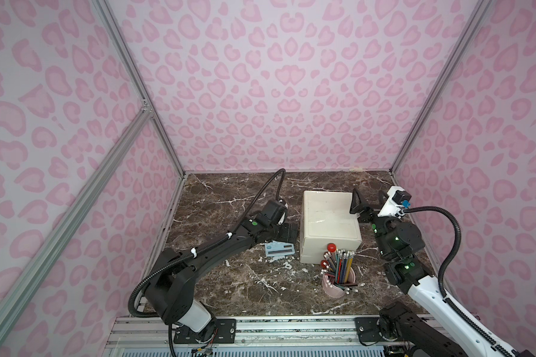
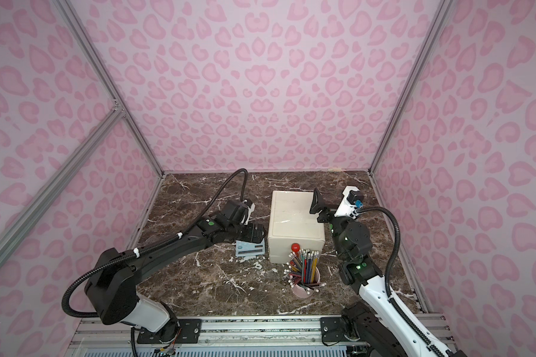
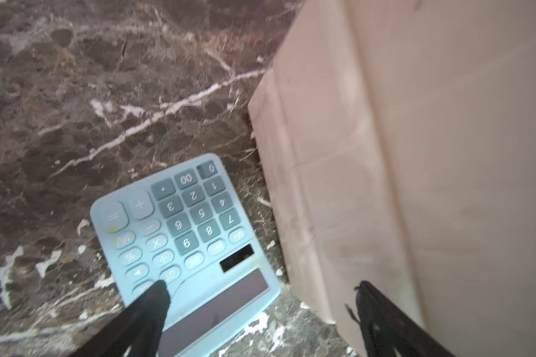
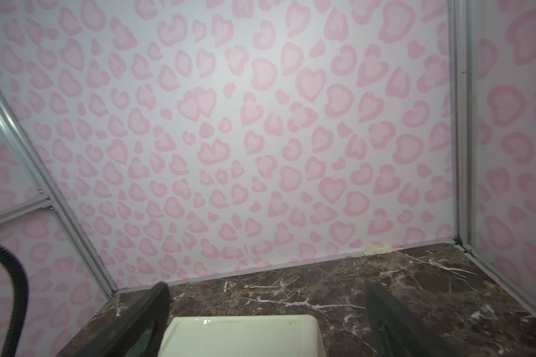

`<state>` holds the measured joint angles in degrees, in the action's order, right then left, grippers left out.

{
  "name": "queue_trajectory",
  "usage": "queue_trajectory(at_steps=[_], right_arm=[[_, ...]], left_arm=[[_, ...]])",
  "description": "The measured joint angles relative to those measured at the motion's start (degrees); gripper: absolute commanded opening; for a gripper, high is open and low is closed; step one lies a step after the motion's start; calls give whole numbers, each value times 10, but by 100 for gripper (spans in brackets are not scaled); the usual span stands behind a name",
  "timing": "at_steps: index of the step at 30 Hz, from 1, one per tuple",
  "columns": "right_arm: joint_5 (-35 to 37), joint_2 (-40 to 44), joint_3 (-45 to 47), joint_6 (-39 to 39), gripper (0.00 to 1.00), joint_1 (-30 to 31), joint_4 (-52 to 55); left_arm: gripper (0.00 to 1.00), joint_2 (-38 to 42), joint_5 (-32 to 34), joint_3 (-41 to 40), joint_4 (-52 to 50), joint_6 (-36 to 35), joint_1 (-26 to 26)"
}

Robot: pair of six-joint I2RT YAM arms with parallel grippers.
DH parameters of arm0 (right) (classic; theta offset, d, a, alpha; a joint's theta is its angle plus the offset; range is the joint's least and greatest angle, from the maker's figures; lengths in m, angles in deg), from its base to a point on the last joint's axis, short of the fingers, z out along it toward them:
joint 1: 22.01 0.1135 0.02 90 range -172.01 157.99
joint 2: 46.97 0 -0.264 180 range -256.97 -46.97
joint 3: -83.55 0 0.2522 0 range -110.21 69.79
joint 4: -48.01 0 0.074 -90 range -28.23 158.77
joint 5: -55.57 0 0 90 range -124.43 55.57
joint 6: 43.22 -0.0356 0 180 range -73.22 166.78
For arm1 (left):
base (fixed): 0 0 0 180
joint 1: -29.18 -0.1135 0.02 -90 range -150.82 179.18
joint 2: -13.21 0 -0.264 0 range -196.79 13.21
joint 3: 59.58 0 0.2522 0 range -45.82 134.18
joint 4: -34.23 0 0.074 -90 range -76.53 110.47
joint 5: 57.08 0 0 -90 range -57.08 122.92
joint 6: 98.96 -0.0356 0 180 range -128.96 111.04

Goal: Take the sponge out of the drawer
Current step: Move the storage box to the center of the board.

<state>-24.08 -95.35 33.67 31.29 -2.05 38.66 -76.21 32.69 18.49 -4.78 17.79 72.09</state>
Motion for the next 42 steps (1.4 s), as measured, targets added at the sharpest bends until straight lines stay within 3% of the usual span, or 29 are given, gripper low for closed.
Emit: queue_trajectory(at_steps=[5, 13, 21, 26, 29, 34, 36, 42], right_arm=[[-68, -32, -41, -28, 99, -64, 80], [-221, -13, -45, -61, 99, -72, 205], [-243, -2, -45, -74, 99, -72, 310], [-273, -15, -54, -72, 99, -73, 348], [-295, -22, -54, -70, 99, -73, 355], [-336, -38, -42, -70, 99, -74, 345], [-358, -46, -28, -78, 99, -73, 331], [-380, -82, -16, -94, 99, -52, 261]], left_arm=[[97, 6, 52, -19, -19, -6, 7], [99, -18, 118, 17, -22, -47, 7], [98, -14, 117, 27, -23, -70, -13], [97, 86, 73, 5, -13, -67, -80], [97, 128, -4, 3, 14, -67, -87], [99, 106, -116, 27, 51, -68, -64], [92, 86, -152, 39, 69, -66, -49], [86, 47, -217, 70, 106, -53, -43]])
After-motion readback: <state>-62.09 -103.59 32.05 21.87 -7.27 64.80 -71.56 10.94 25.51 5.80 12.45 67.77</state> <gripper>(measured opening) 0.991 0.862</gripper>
